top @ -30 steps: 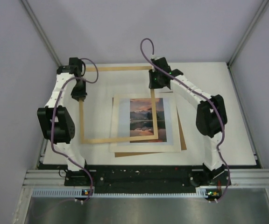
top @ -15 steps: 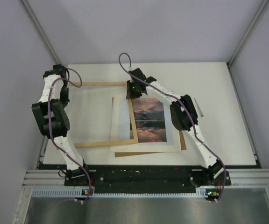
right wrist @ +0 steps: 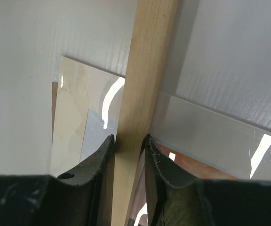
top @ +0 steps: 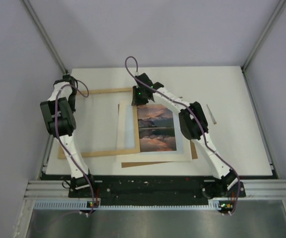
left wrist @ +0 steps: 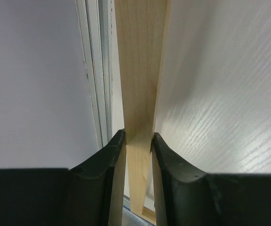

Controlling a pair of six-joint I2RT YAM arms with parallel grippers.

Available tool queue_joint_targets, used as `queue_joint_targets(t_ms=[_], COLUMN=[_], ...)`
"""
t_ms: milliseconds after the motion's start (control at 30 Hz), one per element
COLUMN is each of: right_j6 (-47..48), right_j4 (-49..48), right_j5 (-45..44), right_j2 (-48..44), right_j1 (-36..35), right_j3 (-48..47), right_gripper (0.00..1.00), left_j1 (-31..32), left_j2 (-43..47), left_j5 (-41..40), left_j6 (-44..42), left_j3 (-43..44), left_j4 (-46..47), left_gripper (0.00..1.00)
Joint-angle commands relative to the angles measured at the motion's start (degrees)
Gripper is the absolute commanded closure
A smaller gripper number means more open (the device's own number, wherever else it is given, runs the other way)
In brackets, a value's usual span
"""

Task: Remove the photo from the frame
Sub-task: Place the photo frame item at the center of the board.

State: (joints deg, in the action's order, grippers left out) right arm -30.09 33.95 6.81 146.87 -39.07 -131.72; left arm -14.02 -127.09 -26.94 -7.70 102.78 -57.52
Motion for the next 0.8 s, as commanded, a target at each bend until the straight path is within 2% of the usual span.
queue_joint_targets(t_ms=[0, 100, 133, 267, 333, 467, 600, 767], right_j6=[-1.7, 2.7, 4.4, 10.6, 13.1, 16.8, 21.5, 28.2], right_j4=[-5.8, -3.7, -3.3, -2.9, -2.3, -2.3, -2.4, -2.5], right_j5=[12.2, 10.5, 10.0, 7.8, 6.9, 7.4, 6.5, 1.6], right_j2=[0.1, -3.1, -4.6, -12.6, -16.8, -25.6, -32.8, -41.2], right_j1=[-7.9, -7.4, -7.2, -4.9, -3.0, 2.0, 5.2, 7.0], right_j3=[-3.9, -3.1, -2.1, 4.4, 8.3, 20.9, 31.4, 42.8], right_gripper=[0.86, 0.61, 0.56, 0.35, 0.34, 0.34, 0.34, 0.34], left_j1=[2.2, 2.2, 2.2, 2.2, 2.2, 2.2, 2.2, 3.8], left_j2=[-0.8, -0.7, -0.3, 1.6, 2.5, 3.8, 4.7, 10.5], left_j5=[5.8, 6.3, 6.5, 7.2, 7.6, 7.3, 8.7, 13.2], left_j6=[2.1, 2.3, 2.4, 2.5, 2.7, 2.7, 3.7, 3.1], left_j3=[2.1, 0.8, 0.3, -1.5, -2.1, -3.3, -3.6, -4.0], left_j4=[3.8, 3.9, 3.9, 4.1, 4.0, 4.0, 3.1, 1.3], left_gripper=[1.0, 0.96, 0.9, 0.56, 0.45, 0.35, 0.31, 0.3])
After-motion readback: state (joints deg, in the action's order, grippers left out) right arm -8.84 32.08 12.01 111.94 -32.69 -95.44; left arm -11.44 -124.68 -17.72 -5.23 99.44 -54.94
